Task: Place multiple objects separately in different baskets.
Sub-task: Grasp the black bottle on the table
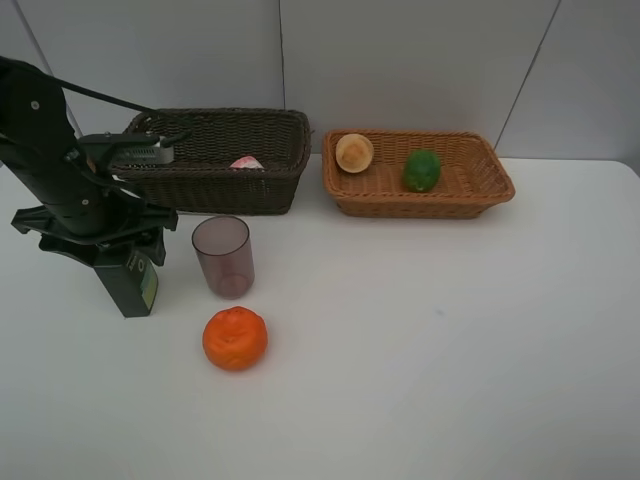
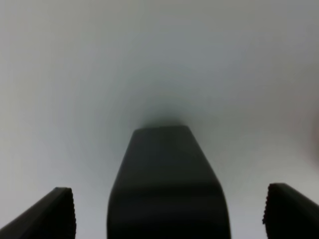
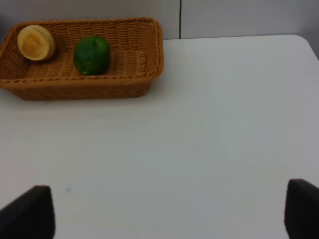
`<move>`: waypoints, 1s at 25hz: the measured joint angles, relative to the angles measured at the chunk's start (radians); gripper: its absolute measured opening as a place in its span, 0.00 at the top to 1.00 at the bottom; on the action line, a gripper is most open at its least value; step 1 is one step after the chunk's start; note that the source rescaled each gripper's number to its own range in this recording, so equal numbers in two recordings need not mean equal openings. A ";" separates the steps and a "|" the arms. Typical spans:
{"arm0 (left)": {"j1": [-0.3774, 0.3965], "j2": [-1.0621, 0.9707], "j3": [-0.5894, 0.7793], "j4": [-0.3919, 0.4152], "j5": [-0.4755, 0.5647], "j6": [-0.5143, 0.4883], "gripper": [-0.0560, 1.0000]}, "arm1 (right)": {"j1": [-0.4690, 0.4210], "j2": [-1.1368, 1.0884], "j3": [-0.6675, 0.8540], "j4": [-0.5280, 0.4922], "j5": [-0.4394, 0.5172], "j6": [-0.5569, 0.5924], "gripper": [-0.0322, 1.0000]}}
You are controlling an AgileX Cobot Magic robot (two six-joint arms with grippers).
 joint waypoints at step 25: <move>0.000 0.000 0.000 0.001 0.005 0.001 0.52 | 0.000 0.000 0.000 0.000 0.000 0.000 0.00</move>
